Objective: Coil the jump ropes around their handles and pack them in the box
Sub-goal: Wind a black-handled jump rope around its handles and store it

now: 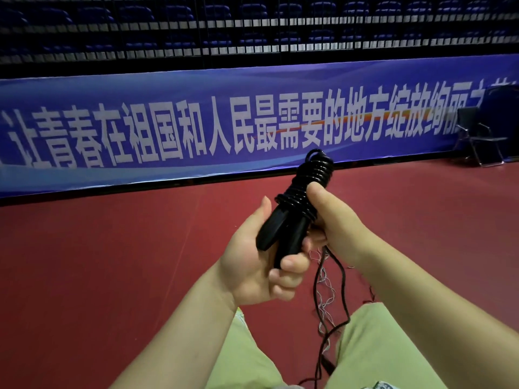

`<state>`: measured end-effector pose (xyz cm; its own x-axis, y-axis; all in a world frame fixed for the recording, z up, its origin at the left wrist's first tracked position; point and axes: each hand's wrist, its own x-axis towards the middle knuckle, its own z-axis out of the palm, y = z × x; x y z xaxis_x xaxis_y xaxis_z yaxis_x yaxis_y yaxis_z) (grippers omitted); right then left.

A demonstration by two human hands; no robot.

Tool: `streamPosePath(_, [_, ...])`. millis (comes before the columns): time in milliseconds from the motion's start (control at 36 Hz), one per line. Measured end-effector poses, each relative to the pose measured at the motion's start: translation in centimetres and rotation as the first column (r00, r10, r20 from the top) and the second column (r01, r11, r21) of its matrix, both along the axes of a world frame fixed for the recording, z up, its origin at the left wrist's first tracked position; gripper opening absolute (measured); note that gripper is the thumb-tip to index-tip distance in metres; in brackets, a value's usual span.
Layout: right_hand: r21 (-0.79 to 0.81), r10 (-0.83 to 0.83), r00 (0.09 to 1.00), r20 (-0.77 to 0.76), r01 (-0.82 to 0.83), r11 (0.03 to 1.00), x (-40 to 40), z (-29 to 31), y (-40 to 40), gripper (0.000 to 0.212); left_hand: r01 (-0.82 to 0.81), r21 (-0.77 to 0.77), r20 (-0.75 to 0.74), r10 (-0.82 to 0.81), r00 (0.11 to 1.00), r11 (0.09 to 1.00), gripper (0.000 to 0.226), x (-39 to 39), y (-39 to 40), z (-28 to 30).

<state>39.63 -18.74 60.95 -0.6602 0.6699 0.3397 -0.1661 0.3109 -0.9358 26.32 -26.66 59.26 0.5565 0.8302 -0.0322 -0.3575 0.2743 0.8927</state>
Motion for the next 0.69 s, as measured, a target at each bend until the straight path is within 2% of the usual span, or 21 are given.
streamPosePath(139, [0.157,-0.11,0.992,0.055,0.1,0.983,0.1,-0.7,0.5,0.057,-0.25,0.02,-0.172,0.249,0.953,0.968,0.074,0.1,-0.1,0.5])
streamPosePath(222, [0.212,-0.165,0.984,0.068,0.147,0.966,-0.1,-1.2,0.6,0.051,-0.331,0.068,-0.264,0.337,0.904,0.941,0.074,0.1,0.2,0.4])
streamPosePath(361, [0.197,-0.206,0.974,0.098,0.184,0.963,-0.5,-2.1,0.7,0.054,-0.416,0.114,-0.335,0.429,0.839,0.902,0.075,0.3,0.6,-0.3])
streamPosePath(472, [0.113,-0.147,0.98,0.136,0.132,0.985,-0.6,-2.6,1.1,0.057,-0.489,0.362,-0.421,0.607,0.675,0.794,0.067,0.0,0.9,0.0])
streamPosePath(639, [0.09,-0.116,0.981,0.157,0.102,0.991,-0.7,-2.9,1.2,0.058,-0.474,0.543,-0.519,0.721,0.459,0.693,0.057,-0.1,0.6,0.6])
streamPosePath(694, [0.108,-0.147,0.972,0.181,0.129,0.986,-1.0,-3.0,1.2,0.06,-0.461,0.587,-0.535,0.747,0.395,0.665,0.062,-0.3,0.9,0.2])
